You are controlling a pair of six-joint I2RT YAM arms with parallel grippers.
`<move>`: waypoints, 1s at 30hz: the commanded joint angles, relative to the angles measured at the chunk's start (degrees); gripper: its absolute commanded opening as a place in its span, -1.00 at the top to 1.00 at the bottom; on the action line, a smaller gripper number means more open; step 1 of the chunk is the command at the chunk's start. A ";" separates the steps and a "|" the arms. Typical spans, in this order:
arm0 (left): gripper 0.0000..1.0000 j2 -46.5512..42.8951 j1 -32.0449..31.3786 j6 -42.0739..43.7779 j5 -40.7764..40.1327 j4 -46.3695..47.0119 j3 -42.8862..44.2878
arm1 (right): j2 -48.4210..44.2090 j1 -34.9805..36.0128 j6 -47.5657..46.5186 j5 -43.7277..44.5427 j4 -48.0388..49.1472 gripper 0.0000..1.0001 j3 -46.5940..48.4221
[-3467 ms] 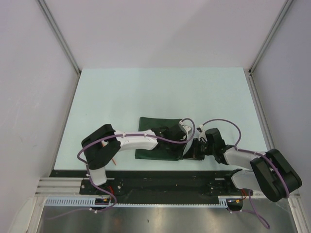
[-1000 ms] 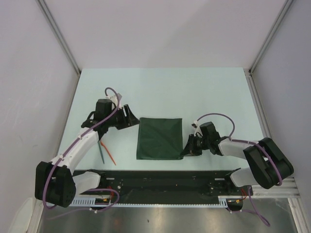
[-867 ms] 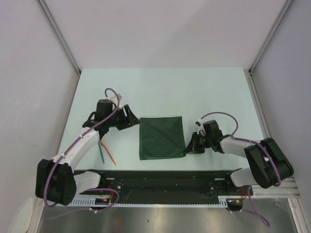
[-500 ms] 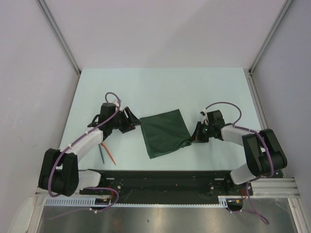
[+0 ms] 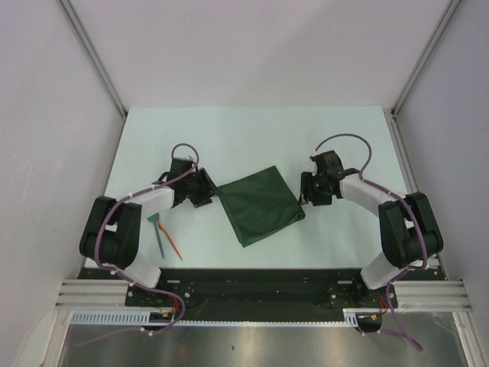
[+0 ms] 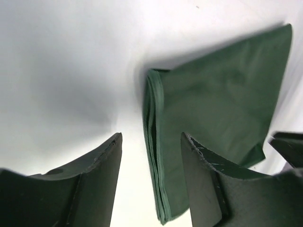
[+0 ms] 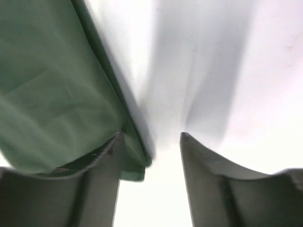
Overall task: Fold the napkin into a case and place the utensils inside
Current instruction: Rotate the lower triangle-folded napkin at the center of the board, then fold the lower triangle-folded napkin at the center of the board.
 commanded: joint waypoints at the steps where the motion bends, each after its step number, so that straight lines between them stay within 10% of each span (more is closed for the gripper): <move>1: -0.10 3.28 -0.17 -0.69 -3.25 2.51 3.57 | -7.14 6.13 -4.46 18.04 -11.03 -0.32 5.90; 15: 0.22 14.28 -0.35 3.35 -6.41 -2.49 12.80 | 5.23 32.15 2.21 5.14 -3.40 -0.43 18.21; 30: 0.10 14.63 -0.35 2.30 -5.89 -5.05 13.68 | 16.67 43.32 5.20 15.15 -7.17 -0.40 24.72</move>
